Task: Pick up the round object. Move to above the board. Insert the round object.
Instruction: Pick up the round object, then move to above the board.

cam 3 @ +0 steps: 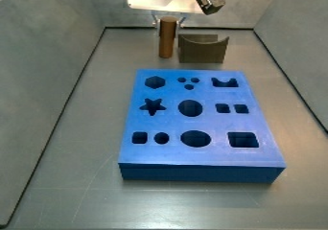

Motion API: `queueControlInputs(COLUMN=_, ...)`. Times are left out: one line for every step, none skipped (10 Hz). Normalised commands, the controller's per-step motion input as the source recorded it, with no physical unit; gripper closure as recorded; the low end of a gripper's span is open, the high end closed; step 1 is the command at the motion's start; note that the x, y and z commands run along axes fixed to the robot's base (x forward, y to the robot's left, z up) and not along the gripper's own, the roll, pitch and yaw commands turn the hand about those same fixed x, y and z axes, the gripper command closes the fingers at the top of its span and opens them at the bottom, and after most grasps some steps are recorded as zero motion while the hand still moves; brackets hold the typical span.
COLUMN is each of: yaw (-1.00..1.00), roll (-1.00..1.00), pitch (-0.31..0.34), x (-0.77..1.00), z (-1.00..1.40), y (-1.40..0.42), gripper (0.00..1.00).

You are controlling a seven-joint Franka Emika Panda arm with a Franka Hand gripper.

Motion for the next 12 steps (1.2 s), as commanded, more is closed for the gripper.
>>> queueControlInputs(yaw=0.0, roll=0.0, pitch=0.0, x=0.0, z=0.0, y=0.0, gripper=1.0)
queueControlInputs(yaw=0.0, roll=0.0, pitch=0.0, x=0.0, z=0.0, y=0.0, gripper=1.0)
queueControlInputs(yaw=0.0, roll=0.0, pitch=0.0, x=0.0, z=0.0, y=0.0, gripper=1.0)
queueControlInputs(yaw=0.0, roll=0.0, pitch=0.0, x=0.0, z=0.0, y=0.0, gripper=1.0)
queueControlInputs(yaw=-0.1, roll=0.31, pitch=0.14, x=-0.53, z=1.0, y=-0.39, gripper=1.0)
queueControlInputs(yaw=-0.11, roll=0.31, pitch=0.095, x=-0.49, z=1.0, y=-0.41, gripper=1.0)
queueControlInputs(yaw=-0.08, roll=0.33, pitch=0.077, x=-0.47, z=1.0, y=-0.37, gripper=1.0)
queueControlInputs(yaw=-0.03, roll=0.3, pitch=0.076, x=-0.41, z=1.0, y=-0.31, gripper=1.0)
queueControlInputs(yaw=-0.01, roll=0.25, pitch=0.094, x=-0.36, z=1.0, y=-0.3, gripper=1.0)
queueControlInputs(yaw=0.0, roll=0.23, pitch=0.105, x=-0.32, z=1.0, y=-0.26, gripper=1.0)
queueControlInputs(yaw=0.01, roll=0.21, pitch=0.084, x=-0.3, z=1.0, y=-0.24, gripper=1.0)
queueControlInputs(yaw=0.02, roll=0.2, pitch=0.046, x=-0.27, z=1.0, y=-0.21, gripper=1.0)
